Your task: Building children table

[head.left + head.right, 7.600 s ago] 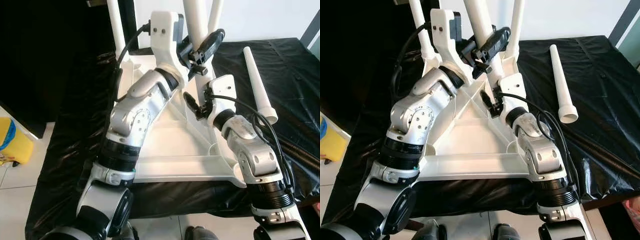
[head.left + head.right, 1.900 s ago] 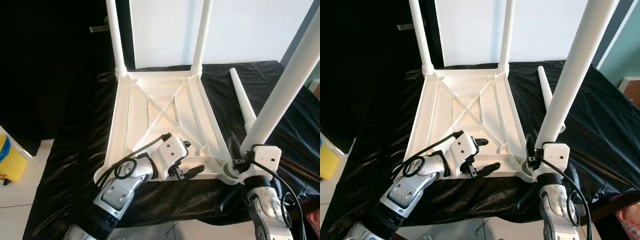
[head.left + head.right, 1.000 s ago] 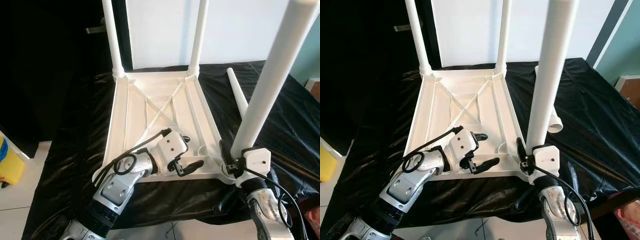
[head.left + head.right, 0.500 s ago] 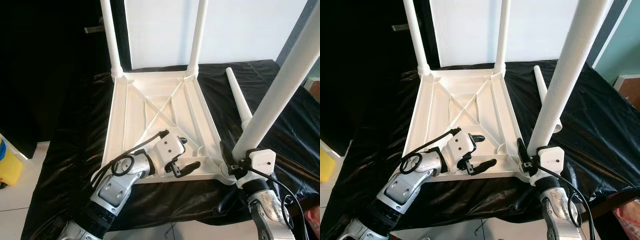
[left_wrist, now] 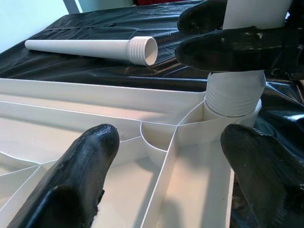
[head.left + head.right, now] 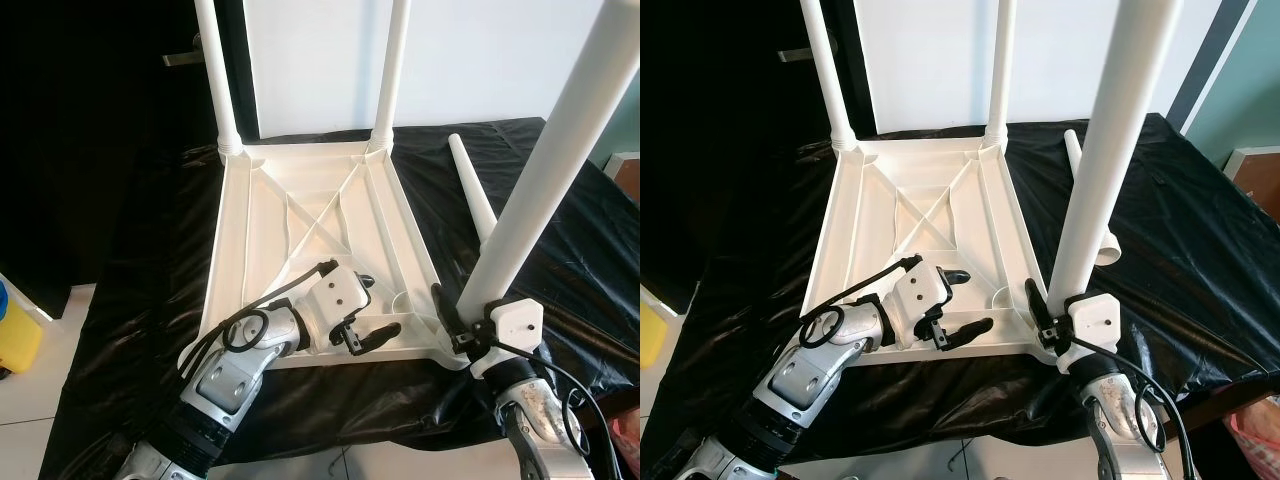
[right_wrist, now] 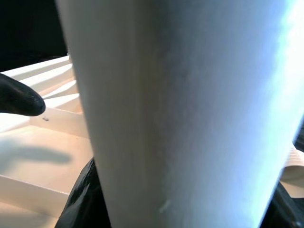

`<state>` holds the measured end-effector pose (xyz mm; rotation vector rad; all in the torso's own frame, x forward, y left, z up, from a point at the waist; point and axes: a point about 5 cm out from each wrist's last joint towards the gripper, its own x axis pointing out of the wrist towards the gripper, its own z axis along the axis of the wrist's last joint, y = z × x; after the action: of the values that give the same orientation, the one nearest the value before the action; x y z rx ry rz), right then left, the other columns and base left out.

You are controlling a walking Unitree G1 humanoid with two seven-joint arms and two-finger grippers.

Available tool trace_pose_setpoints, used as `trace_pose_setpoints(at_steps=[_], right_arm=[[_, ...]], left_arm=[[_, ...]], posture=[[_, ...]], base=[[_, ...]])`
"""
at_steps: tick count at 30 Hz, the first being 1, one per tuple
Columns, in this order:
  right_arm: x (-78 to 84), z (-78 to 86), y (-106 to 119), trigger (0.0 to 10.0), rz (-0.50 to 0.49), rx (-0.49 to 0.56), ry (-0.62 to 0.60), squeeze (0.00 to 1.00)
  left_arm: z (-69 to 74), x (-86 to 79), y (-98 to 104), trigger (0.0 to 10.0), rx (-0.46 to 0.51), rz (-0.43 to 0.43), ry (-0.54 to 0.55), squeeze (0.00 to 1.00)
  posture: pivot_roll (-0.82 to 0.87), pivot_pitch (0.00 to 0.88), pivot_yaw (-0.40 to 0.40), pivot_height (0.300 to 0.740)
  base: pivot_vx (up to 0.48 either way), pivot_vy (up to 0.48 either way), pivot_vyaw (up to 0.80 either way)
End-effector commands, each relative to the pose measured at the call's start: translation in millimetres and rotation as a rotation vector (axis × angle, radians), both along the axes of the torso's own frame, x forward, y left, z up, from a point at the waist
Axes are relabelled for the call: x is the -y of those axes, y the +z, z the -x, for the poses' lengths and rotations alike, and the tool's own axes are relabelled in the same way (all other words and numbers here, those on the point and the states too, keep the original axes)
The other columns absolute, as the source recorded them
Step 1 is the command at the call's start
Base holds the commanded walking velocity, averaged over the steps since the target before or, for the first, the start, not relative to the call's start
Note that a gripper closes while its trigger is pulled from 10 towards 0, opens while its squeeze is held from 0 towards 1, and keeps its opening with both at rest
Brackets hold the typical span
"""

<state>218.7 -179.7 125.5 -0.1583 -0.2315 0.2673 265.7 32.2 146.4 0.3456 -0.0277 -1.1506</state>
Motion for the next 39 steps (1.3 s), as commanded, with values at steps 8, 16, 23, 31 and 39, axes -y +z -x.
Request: trace_pose_setpoints(at_steps=[8, 16, 23, 31, 39], right_arm=[[-7.6, 5.4, -22.3, 10.0, -0.149, -0.087, 0.012, 0.00], [-5.2, 1.7, -29.7, 10.0, -0.218, -0.129, -0.031, 0.00], [-1.9, -5.2, -35.2, 10.0, -0.183, -0.180, -0.070, 0.00], [1.3, -12.7, -33.5, 10.0, -0.213, -0.252, -0.108, 0.00], [5.6, -16.1, -36.2, 10.0, -0.194, -0.316, -0.170, 0.00]], left_arm=[[2.0, -0.9, 1.9, 10.0, -0.001, -0.005, -0.025, 0.00], [1.5, -0.6, 3.1, 10.0, 0.005, -0.010, -0.032, 0.00], [1.7, -0.3, 3.2, 10.0, 0.004, -0.012, -0.032, 0.00], [1.7, 0.3, 3.0, 10.0, 0.005, -0.014, -0.035, 0.00], [2.0, 0.2, 3.1, 10.0, 0.005, -0.012, -0.033, 0.00]], posture=[[-0.02, 0.031, 0.017, 0.740], [-0.02, 0.034, 0.026, 0.740], [-0.03, 0.039, 0.029, 0.740], [-0.03, 0.041, 0.030, 0.740], [-0.04, 0.050, 0.029, 0.740]], base=[[0.000, 0.000, 0.00], [0.000, 0.000, 0.00], [0.000, 0.000, 0.00], [0.000, 0.000, 0.00], [0.000, 0.000, 0.00]])
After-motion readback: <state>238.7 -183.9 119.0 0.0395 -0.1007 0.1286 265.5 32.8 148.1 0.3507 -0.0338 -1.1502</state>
